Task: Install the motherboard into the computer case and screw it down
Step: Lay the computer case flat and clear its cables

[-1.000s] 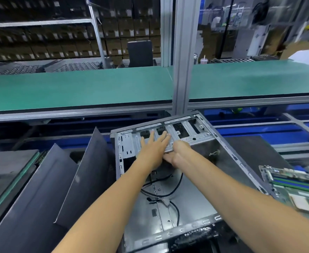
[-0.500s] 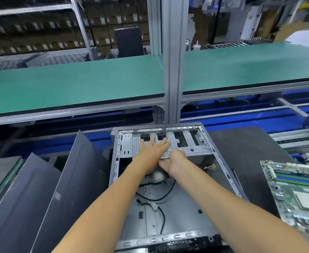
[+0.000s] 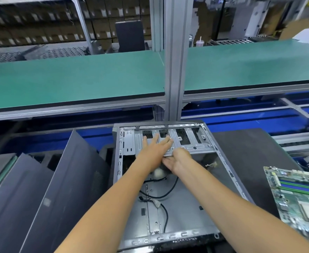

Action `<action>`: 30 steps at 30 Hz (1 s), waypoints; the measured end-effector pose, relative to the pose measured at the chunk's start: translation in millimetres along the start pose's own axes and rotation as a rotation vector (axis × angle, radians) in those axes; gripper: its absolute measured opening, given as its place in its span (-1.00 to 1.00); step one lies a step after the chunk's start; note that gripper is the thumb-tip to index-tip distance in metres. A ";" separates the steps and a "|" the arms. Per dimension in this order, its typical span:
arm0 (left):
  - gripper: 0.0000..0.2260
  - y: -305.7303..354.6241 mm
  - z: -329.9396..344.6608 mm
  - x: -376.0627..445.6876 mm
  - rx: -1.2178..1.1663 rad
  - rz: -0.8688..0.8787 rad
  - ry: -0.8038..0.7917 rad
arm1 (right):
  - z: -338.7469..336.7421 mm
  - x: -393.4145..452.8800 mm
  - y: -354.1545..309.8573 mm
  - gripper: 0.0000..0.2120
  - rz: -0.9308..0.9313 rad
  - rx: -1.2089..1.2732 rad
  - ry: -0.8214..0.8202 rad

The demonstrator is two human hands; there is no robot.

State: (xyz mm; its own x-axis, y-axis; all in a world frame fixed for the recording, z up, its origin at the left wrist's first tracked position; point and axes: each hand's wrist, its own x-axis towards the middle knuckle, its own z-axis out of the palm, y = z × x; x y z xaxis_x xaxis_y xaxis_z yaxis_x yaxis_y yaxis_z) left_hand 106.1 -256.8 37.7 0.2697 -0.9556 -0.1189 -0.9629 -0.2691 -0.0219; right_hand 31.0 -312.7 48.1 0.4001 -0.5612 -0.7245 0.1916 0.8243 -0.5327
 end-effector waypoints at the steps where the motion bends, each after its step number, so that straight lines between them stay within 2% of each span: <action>1: -0.28 1.0 -0.3 0.9 -0.001 0.006 -0.001 | -1.1 1.1 -1.8 -0.58 0.007 0.000 0.002; 14: -0.25 9.1 8.9 15.8 -0.021 0.032 0.040 | -14.3 -1.2 -11.1 -0.53 -0.017 -0.038 -0.033; 24: -0.25 40.7 14.3 19.7 -0.104 0.023 0.033 | -38.1 5.3 -25.5 -0.56 -0.056 -0.118 0.050; 30: -0.20 26.8 25.2 19.2 -0.170 0.036 0.024 | -33.9 12.4 -12.7 -0.58 -0.072 -0.126 0.062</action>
State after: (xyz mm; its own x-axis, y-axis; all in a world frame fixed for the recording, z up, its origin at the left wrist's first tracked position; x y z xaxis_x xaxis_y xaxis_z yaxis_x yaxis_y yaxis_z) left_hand 85.2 -279.4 9.9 0.2375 -0.9670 -0.0924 -0.9568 -0.2493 0.1499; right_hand 3.1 -332.7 31.1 0.3320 -0.6256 -0.7059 0.1023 0.7678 -0.6324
